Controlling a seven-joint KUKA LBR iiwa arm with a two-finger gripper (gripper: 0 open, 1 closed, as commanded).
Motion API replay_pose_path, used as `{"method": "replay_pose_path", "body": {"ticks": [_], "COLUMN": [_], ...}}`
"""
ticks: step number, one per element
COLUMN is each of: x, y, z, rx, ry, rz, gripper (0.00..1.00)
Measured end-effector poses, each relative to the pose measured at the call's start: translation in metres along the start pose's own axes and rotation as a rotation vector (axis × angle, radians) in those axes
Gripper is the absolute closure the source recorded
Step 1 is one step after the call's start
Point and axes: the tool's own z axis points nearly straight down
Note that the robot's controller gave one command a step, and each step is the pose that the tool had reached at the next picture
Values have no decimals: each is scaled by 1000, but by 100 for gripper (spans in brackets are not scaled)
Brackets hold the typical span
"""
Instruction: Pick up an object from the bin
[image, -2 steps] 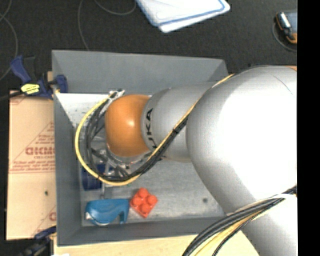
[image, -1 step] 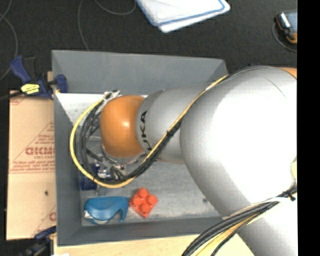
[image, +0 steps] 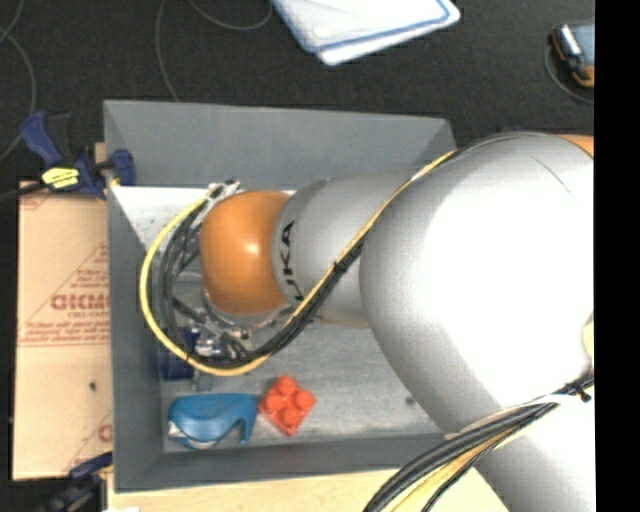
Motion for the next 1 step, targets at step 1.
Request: {"method": "replay_pose_path", "body": {"ticks": [1], "x": [1], "y": [0], "z": [-4], "rx": [1], "ry": [2], "rz": [0], "gripper": [100]}}
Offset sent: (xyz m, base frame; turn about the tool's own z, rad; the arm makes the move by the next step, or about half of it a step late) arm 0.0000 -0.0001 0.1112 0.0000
